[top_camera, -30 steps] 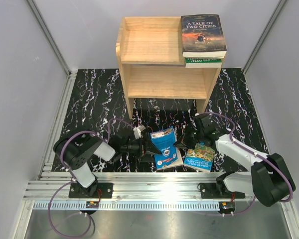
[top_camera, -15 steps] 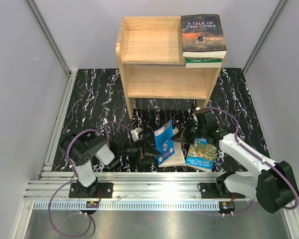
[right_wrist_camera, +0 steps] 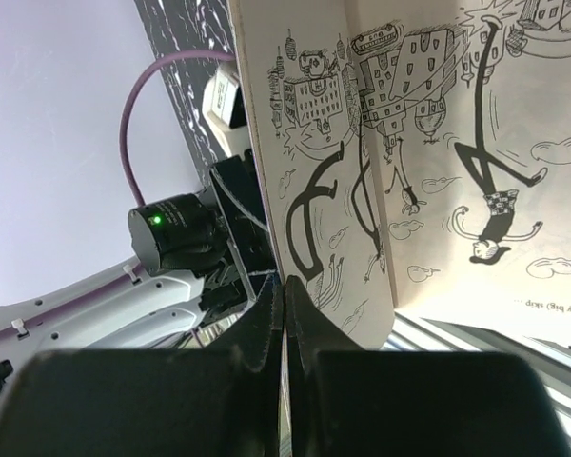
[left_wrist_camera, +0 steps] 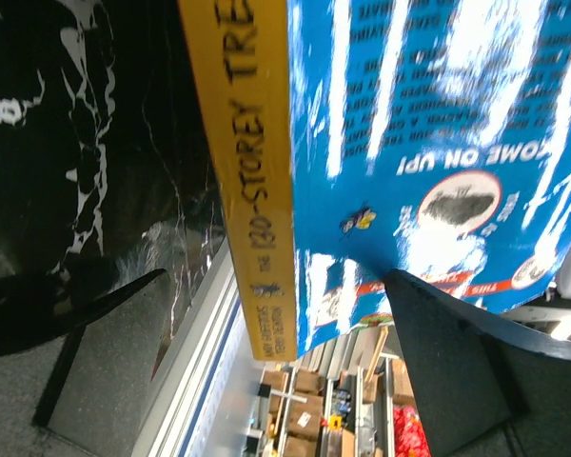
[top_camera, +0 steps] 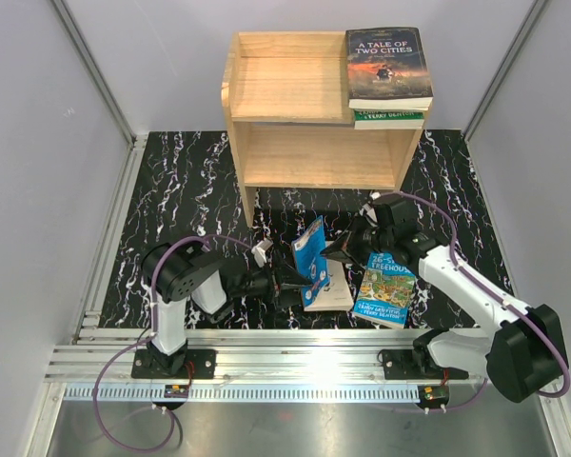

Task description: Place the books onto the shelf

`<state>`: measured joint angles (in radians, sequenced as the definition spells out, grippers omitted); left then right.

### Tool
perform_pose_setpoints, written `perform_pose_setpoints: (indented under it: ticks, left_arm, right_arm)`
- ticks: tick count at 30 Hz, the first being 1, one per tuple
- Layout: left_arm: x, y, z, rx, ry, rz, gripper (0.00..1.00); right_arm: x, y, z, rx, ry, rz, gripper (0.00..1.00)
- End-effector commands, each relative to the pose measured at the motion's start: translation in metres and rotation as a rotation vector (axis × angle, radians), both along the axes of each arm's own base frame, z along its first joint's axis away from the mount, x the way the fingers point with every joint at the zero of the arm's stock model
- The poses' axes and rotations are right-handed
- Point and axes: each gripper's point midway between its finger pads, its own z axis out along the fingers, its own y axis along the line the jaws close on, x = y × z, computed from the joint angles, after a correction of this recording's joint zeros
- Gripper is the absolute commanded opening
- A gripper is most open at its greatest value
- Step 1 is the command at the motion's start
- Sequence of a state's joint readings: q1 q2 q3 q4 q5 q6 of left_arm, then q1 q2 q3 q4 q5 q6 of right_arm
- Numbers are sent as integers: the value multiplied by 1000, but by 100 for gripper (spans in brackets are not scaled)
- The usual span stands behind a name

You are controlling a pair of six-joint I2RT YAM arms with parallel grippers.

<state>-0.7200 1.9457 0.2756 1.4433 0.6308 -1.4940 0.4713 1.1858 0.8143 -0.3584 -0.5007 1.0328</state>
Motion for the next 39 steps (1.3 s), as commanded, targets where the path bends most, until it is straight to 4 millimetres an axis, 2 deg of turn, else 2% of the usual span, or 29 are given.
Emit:
perform_pose_setpoints:
  ticks: [1,2,4,5,6,7,8,10,13,15,17,18,21,23,24,25,27,28,29,30,31,32,33,34,35,36,37,38,39]
  left_arm:
    - [16,-7,35,-139,-100,65,99]
    - [19,-8,37,-146,-100,68,99]
    - [21,-11,40,-156,-103,72,99]
    - [24,-13,43,-164,-108,73,98]
    - [26,-14,42,-165,-108,76,96]
    - [26,-16,43,-169,-104,77,93]
    - [29,-19,45,-177,-110,74,85]
    - [32,-23,48,-187,-117,72,77]
    - [33,-29,52,-206,-114,60,57]
    - [34,-32,56,-216,-121,52,40]
    - [32,-34,58,-221,-125,44,27]
    - [32,-34,59,-223,-127,41,20]
    - [27,-35,60,-224,-132,21,13]
    - [23,-36,62,-229,-137,8,0]
    - [22,-36,64,-233,-142,3,0]
    - [21,-37,65,-230,-146,-1,0]
    - [19,-37,63,-206,-149,-14,0]
    - [17,-38,75,-218,-179,-25,0]
    - [15,-38,78,-208,-193,-38,0]
    - [14,-40,67,-145,-191,-54,0]
    - [13,-43,90,-161,-253,-71,0]
    - [12,-45,92,-131,-272,-81,0]
    - [7,-46,78,-31,-281,-112,0]
    - [11,-53,107,-40,-361,-112,0]
    - [12,-56,117,-11,-395,-120,0]
    - [4,-55,99,106,-396,-169,0]
    - [4,-56,105,136,-422,-180,0]
    - [11,-63,139,119,-496,-161,0]
    - [7,-60,132,183,-499,-192,0]
  right_arm:
    - [-10,8,14,78,-3,37,0]
    - [-16,6,1,76,27,30,0]
    - [-24,2,-11,73,40,29,0]
    - [-31,-2,-30,59,64,23,0]
    - [-35,-5,-39,51,73,22,0]
    - [-45,-10,-59,30,117,21,0]
    - [-47,-10,-66,31,122,22,0]
    - [-54,-13,-86,14,171,26,0]
    - [-53,-13,-95,-19,183,46,0]
    - [-56,-19,-103,-76,197,60,0]
    - [-58,-26,-106,-128,196,63,0]
    - [-58,-28,-104,-134,183,62,0]
    - [-60,-32,-100,-148,163,53,0]
    - [-60,-36,-94,-164,146,49,0]
    - [-60,-37,-92,-175,139,49,0]
    - [-59,-41,-87,-204,129,54,6]
    - [-52,-43,-69,-227,83,59,31]
    - [-57,-53,-71,-292,90,62,60]
    - [-56,-59,-64,-320,74,54,69]
    - [-54,-70,-55,-385,57,36,76]
    - [-53,-76,-48,-413,40,24,83]
    - [-53,-81,-39,-433,14,10,84]
    - [-46,-88,-24,-465,-35,-14,84]
    - [-52,-95,-17,-487,-40,-20,84]
    - [-53,-100,-10,-499,-58,-29,84]
    - [-54,-107,2,-523,-78,-47,84]
    - [-56,-111,9,-527,-92,-62,84]
    - [-58,-115,20,-521,-126,-80,84]
    - [-61,-122,28,-535,-137,-106,85]
